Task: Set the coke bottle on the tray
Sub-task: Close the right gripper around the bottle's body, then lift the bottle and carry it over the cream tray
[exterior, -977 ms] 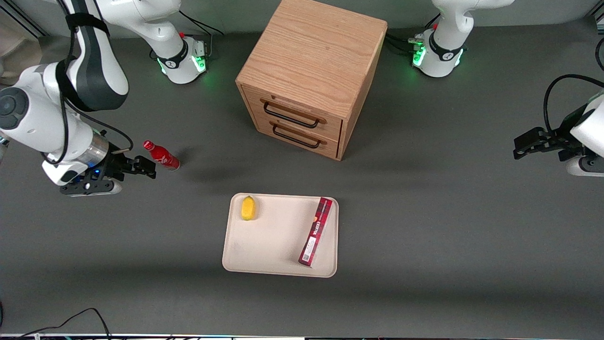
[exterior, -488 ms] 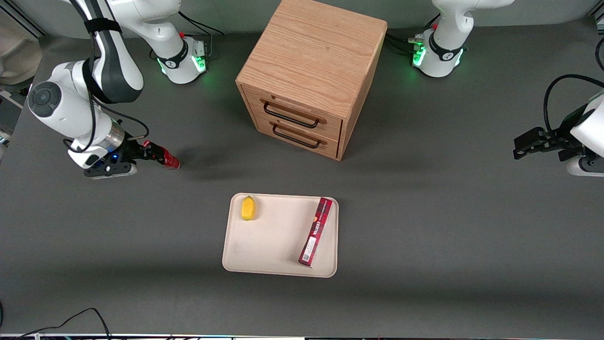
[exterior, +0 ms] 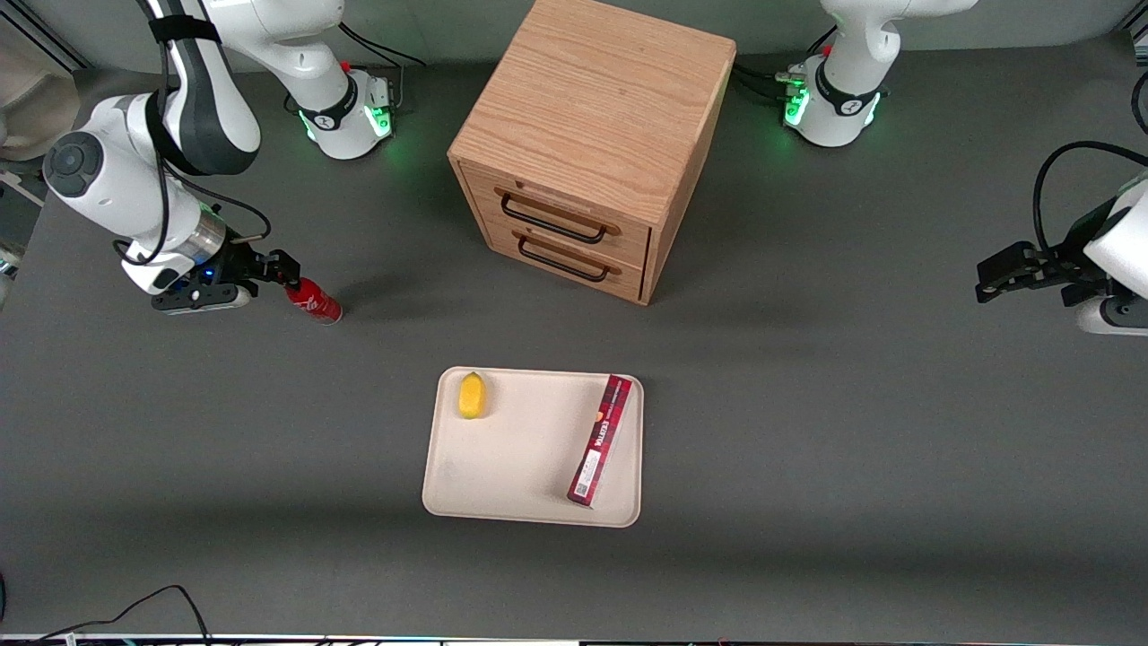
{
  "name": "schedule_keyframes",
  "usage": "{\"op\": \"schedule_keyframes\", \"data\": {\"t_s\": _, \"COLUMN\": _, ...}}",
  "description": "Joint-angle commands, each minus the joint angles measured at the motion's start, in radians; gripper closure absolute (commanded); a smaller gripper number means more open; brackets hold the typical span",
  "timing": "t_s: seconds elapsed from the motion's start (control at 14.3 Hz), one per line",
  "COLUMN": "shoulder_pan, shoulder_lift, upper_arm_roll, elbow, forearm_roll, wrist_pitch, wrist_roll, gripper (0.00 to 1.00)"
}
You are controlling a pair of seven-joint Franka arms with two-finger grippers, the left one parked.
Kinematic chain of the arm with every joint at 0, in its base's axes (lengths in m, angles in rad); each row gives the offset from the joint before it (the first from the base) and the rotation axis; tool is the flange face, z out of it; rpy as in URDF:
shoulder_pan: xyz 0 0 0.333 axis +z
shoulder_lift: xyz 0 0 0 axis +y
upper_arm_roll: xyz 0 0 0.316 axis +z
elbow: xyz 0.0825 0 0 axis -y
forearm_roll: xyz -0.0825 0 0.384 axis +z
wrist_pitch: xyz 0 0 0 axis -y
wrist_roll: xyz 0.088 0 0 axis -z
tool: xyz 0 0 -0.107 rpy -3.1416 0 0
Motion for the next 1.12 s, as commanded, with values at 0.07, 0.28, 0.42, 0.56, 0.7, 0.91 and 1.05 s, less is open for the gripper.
{"op": "schedule_keyframes", "data": {"t_s": 0.07, "shoulder_pan": -0.008, "shoulder_lift": -0.033, "upper_arm_roll": -0.001, "elbow": -0.120, "forearm_roll": 0.020, "wrist_pitch": 0.127, "wrist_roll": -0.028, "gripper": 0.30}}
{"op": "schedule_keyframes", "data": {"t_s": 0.28, "shoulder_pan": -0.008, "shoulder_lift": -0.034, "upper_arm_roll": -0.001, "elbow": -0.161, "forearm_roll": 0.020, "wrist_pitch": 0.172, "wrist_roll": -0.028, "gripper": 0.59}}
{"op": "schedule_keyframes", "data": {"t_s": 0.42, "shoulder_pan": -0.008, "shoulder_lift": -0.036, "upper_arm_roll": -0.001, "elbow": -0.160, "forearm_roll": 0.020, "wrist_pitch": 0.161, "wrist_roll": -0.028, "gripper": 1.00}}
{"op": "schedule_keyframes", "data": {"t_s": 0.56, "shoulder_pan": -0.007, "shoulder_lift": -0.034, "upper_arm_roll": 0.007, "elbow": -0.149, "forearm_roll": 0.020, "wrist_pitch": 0.160, "wrist_roll": -0.027, "gripper": 1.00}}
{"op": "schedule_keyframes", "data": {"t_s": 0.7, "shoulder_pan": 0.004, "shoulder_lift": -0.026, "upper_arm_roll": 0.011, "elbow": -0.099, "forearm_roll": 0.020, "wrist_pitch": 0.126, "wrist_roll": -0.012, "gripper": 1.00}}
{"op": "schedule_keyframes", "data": {"t_s": 0.91, "shoulder_pan": 0.013, "shoulder_lift": 0.090, "upper_arm_roll": 0.068, "elbow": 0.181, "forearm_roll": 0.030, "wrist_pitch": -0.036, "wrist_roll": 0.077, "gripper": 1.00}}
{"op": "schedule_keyframes", "data": {"t_s": 1.05, "shoulder_pan": 0.047, "shoulder_lift": 0.217, "upper_arm_roll": 0.099, "elbow": 0.439, "forearm_roll": 0.030, "wrist_pitch": -0.192, "wrist_roll": 0.163, "gripper": 1.00}}
